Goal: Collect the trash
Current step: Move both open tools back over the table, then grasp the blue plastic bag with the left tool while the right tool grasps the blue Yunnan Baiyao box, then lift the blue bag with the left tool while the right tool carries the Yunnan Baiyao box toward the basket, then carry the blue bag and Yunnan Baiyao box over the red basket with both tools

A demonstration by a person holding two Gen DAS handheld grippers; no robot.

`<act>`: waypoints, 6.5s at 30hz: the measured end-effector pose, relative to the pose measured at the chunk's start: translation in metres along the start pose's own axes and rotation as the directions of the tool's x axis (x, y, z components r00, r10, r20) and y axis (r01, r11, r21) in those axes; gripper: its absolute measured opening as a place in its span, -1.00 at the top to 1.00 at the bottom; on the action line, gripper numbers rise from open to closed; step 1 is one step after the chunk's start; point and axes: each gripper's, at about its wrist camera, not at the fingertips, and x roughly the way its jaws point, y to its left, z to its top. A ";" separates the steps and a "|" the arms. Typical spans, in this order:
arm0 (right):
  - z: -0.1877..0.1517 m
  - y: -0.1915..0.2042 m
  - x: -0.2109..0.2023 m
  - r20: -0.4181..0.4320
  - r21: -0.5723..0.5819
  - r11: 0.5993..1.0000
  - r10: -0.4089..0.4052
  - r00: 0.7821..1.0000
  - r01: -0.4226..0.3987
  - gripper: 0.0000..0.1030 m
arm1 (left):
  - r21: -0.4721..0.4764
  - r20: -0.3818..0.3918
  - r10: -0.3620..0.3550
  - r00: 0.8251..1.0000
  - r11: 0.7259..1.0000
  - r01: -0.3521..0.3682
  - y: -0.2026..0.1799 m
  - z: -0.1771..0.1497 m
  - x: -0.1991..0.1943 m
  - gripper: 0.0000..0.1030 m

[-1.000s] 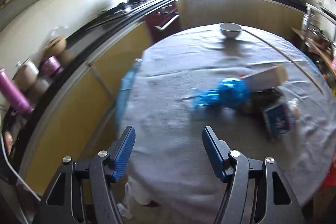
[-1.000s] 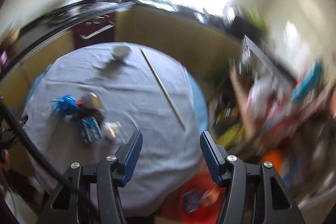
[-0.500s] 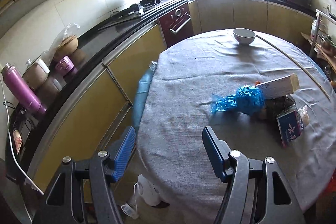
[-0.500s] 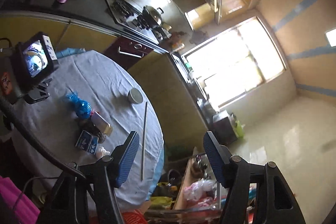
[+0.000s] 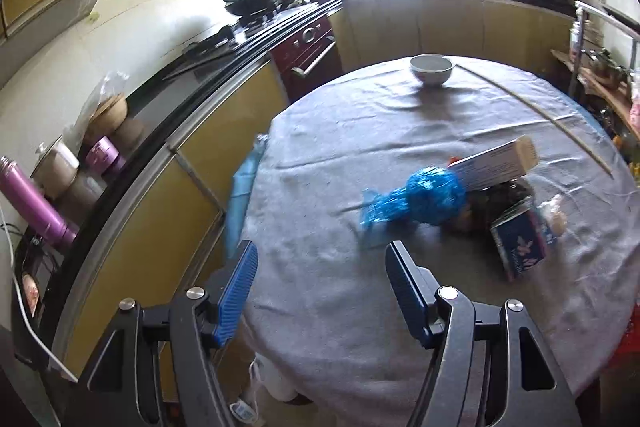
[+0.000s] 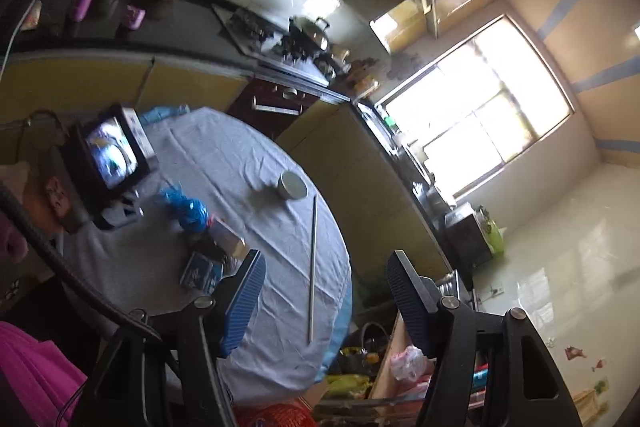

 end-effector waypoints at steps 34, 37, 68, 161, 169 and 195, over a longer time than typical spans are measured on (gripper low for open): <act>-0.207 0.003 0.264 0.192 0.799 0.331 0.651 0.735 -0.502 -0.30 | -0.024 -0.057 -0.278 0.959 0.961 0.277 0.012 -0.008 0.080 -0.31; -0.192 0.031 0.285 0.184 0.771 0.349 0.678 0.711 -0.532 -0.30 | -0.005 -0.064 -0.333 0.941 0.943 0.333 0.012 0.012 0.103 -0.31; -0.159 0.132 0.342 0.124 0.634 0.407 0.786 0.606 -0.658 -0.30 | -0.022 -0.252 -0.696 0.673 0.699 0.715 -0.025 -0.016 0.143 -0.13; -0.525 -0.022 0.123 0.198 0.980 -0.043 0.192 0.961 -0.193 0.11 | 0.628 -0.026 -0.519 0.854 0.656 0.418 -0.356 -0.050 -0.100 0.02; -0.551 -0.029 0.117 0.159 0.986 -0.076 0.162 0.974 -0.148 0.11 | 0.672 -0.039 -0.535 0.844 0.611 0.418 -0.388 -0.053 -0.108 0.02; -0.619 -0.034 0.098 0.033 0.983 -0.183 0.106 0.994 -0.013 0.10 | 0.792 -0.091 -0.581 0.809 0.450 0.413 -0.473 -0.081 -0.129 0.01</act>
